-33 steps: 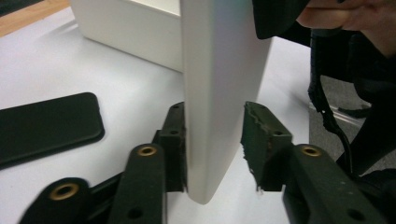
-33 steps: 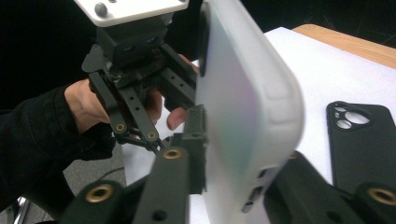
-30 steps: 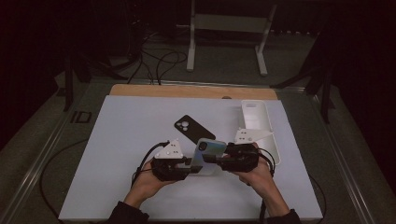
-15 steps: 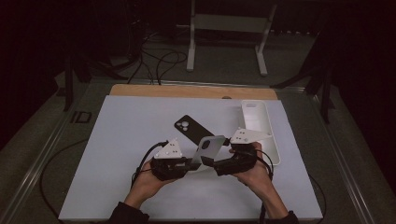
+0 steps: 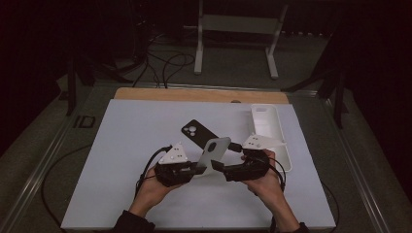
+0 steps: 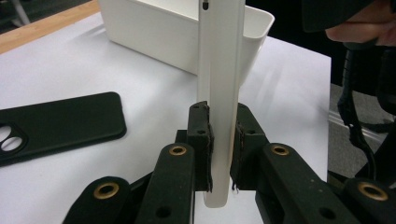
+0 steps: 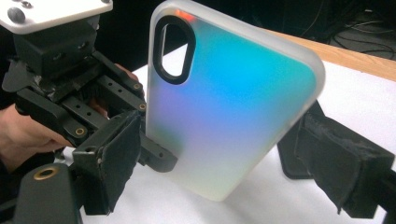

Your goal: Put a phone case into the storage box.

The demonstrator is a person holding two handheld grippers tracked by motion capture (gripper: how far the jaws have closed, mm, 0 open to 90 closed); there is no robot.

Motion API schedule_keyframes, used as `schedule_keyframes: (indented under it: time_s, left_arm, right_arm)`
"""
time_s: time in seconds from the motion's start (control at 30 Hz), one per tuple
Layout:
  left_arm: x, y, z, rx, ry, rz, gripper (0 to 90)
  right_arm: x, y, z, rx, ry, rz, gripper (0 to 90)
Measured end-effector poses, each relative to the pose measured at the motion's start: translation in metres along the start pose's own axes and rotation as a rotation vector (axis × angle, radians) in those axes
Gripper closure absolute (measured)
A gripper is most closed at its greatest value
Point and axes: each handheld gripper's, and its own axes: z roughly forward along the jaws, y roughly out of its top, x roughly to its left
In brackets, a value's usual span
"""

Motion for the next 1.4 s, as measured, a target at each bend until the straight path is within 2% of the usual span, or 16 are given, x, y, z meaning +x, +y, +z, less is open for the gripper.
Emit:
schedule_keyframes:
  time_s: [0.27,0.4,0.63,0.8,0.9,1.2,1.3,1.4]
  left_arm:
    - [-0.002,0.000,0.004,0.008,0.010,0.005,80.8]
    - [-0.003,0.000,0.005,0.011,0.019,0.008,80.8]
    - [-0.005,0.001,0.008,0.011,0.024,0.006,80.9]
    - [-0.008,0.002,0.011,0.012,0.014,0.012,81.1]
    - [-0.009,0.003,0.012,0.012,0.011,0.012,81.1]
    - [-0.008,0.002,0.012,0.003,0.009,0.009,80.7]
    - [-0.007,0.002,0.010,-0.013,0.012,0.002,71.4]
    - [-0.005,0.002,0.008,-0.015,0.044,-0.012,54.1]
  right_arm:
    - [0.004,0.004,0.004,-0.036,-0.028,0.057,15.1]
    - [0.006,0.007,0.009,-0.054,-0.052,0.110,15.1]
    - [0.009,0.011,0.014,-0.092,-0.066,0.162,14.7]
    - [0.011,0.015,0.017,-0.116,-0.091,0.178,14.7]
    - [0.012,0.015,0.018,-0.120,-0.114,0.165,15.7]
    - [0.014,0.015,0.018,-0.118,-0.122,0.147,16.7]
    - [0.015,0.015,0.019,-0.112,-0.121,0.120,16.8]
    - [0.016,0.014,0.019,-0.108,-0.122,0.112,16.8]
